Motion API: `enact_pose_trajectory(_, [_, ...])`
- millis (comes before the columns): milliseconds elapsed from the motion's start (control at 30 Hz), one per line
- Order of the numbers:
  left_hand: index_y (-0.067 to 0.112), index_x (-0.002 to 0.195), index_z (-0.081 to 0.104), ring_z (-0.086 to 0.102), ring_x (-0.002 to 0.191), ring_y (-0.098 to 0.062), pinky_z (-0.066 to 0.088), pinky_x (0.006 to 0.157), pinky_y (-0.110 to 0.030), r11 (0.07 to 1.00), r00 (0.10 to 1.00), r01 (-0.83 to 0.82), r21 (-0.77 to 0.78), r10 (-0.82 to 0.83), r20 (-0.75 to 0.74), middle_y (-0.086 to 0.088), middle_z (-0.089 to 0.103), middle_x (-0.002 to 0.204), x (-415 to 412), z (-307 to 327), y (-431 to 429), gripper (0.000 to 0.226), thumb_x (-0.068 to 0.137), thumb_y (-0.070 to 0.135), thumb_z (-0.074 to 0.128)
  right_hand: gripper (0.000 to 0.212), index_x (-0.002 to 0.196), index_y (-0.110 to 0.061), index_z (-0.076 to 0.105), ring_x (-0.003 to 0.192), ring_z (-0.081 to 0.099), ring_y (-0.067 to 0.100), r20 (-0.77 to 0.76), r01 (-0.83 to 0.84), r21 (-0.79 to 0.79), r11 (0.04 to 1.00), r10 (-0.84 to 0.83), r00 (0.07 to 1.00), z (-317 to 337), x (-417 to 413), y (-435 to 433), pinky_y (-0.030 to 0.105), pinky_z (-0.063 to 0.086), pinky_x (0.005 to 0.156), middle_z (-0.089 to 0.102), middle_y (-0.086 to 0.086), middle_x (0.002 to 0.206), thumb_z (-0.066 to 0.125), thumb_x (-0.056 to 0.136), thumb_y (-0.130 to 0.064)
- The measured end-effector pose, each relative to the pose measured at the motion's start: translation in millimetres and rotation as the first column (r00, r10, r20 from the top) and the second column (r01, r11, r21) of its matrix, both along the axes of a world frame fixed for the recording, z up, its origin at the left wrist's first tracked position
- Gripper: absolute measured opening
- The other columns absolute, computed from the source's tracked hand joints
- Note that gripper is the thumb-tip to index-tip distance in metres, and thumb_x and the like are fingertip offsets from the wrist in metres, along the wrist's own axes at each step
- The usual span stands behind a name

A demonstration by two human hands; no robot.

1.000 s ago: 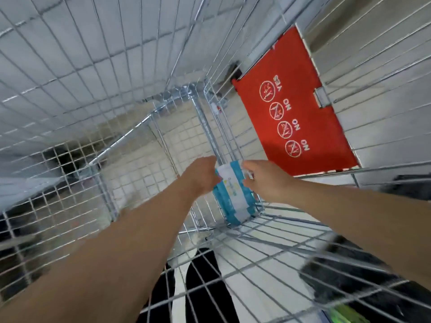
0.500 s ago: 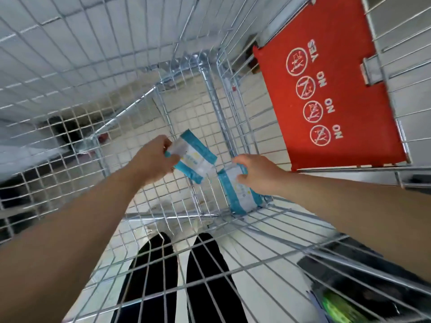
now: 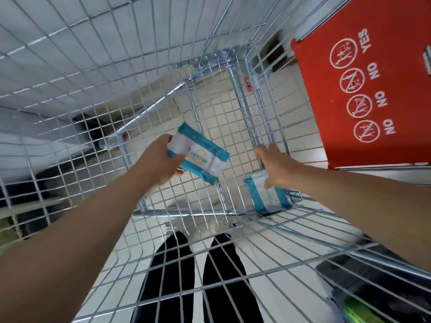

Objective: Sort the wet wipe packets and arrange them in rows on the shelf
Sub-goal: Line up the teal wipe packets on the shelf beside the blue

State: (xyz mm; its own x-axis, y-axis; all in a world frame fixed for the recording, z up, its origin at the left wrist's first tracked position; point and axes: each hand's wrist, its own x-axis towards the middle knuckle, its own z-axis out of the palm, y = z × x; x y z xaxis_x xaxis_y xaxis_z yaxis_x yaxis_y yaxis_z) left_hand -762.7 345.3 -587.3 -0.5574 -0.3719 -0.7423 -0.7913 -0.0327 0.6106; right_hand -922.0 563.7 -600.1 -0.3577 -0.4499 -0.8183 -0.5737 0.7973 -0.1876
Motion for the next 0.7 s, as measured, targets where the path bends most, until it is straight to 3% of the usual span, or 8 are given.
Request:
enact_pose_trajectory(133, [0.015,0.109,0.048,0.067,0.088,-0.024,0.059,0.077,-0.040,1.000,1.000,-0.004,0.003,0.004,-0.017,-0.008,0.062,0.104,9.1,5.9,-6.5,0.019,0.093,0.008,0.055,0.045,0.114,-0.014,0.059,0.089,0.050,0.015,0.049,-0.150,0.058,0.987,0.147,0.988,12.6,1.8,-9.0,0.024,0.036,0.064,0.060,0.001,0.109,0.079,0.074,-0.013])
enact_pose_trajectory(233, [0.015,0.111,0.047,0.067,0.088,-0.024,0.059,0.077,-0.042,1.000,1.000,-0.011,-0.014,0.011,-0.029,-0.009,0.061,0.107,13.3,20.6,-16.5,0.020,0.093,0.008,0.055,0.032,0.109,-0.013,0.062,0.086,0.050,0.013,0.066,-0.104,-0.034,0.994,0.106,0.992,34.7,5.2,-26.6,0.021,0.037,0.061,0.059,-0.002,0.103,0.070,0.079,-0.006])
enact_pose_trajectory(333, [0.019,0.106,0.051,0.068,0.084,-0.026,0.059,0.075,-0.045,0.998,0.997,-0.024,-0.051,0.021,-0.068,-0.009,0.063,0.105,17.6,49.8,-29.8,0.017,0.093,0.009,0.055,0.030,0.109,-0.011,0.063,0.069,0.050,0.006,0.061,0.017,-0.171,0.985,-0.007,0.998,73.1,9.4,-50.6,0.018,0.035,0.052,0.063,0.004,0.108,0.063,0.081,0.000])
enact_pose_trajectory(400, [0.027,0.089,0.050,0.068,0.082,-0.030,0.058,0.072,-0.048,0.991,0.996,-0.012,-0.131,0.001,-0.088,-0.009,0.064,0.095,23.7,76.4,-39.5,0.021,0.090,0.007,0.057,0.036,0.114,-0.010,0.063,0.059,0.042,-0.004,0.029,0.074,-0.284,0.956,-0.068,0.997,106.8,13.1,-67.2,0.011,0.034,0.044,0.061,0.000,0.106,0.063,0.081,0.001])
enact_pose_trajectory(467, [0.029,0.082,0.050,0.067,0.082,-0.036,0.056,0.070,-0.052,0.978,0.994,-0.034,-0.206,0.011,-0.109,-0.013,0.066,0.093,32.4,105.4,-49.3,0.026,0.085,0.005,0.060,0.038,0.115,-0.010,0.064,0.057,0.041,-0.005,-0.007,0.093,-0.379,0.921,-0.103,0.995,142.4,18.2,-82.3,0.006,0.036,0.048,0.057,-0.002,0.101,0.064,0.079,0.001])
enact_pose_trajectory(600, [0.019,0.102,0.055,0.066,0.077,-0.032,0.055,0.059,-0.039,0.951,0.983,-0.119,-0.285,0.073,-0.166,-0.009,0.064,0.089,56.4,167.6,-63.5,0.029,0.080,0.002,0.063,0.030,0.103,-0.014,0.066,0.073,0.058,0.012,-0.034,0.090,-0.494,0.865,-0.123,0.992,207.5,31.8,-103.6,0.009,0.036,0.053,0.065,0.000,0.094,0.063,0.075,-0.003])
enact_pose_trajectory(700, [0.019,0.101,0.056,0.064,0.070,-0.022,0.051,0.055,-0.032,0.919,0.975,-0.189,-0.346,0.133,-0.179,0.000,0.063,0.082,83.5,214.1,-67.6,0.029,0.078,0.005,0.066,0.031,0.106,-0.016,0.063,0.074,0.058,0.011,-0.018,0.106,-0.547,0.830,-0.138,0.990,251.5,48.0,-114.8,0.010,0.038,0.053,0.064,0.000,0.094,0.063,0.077,-0.005])
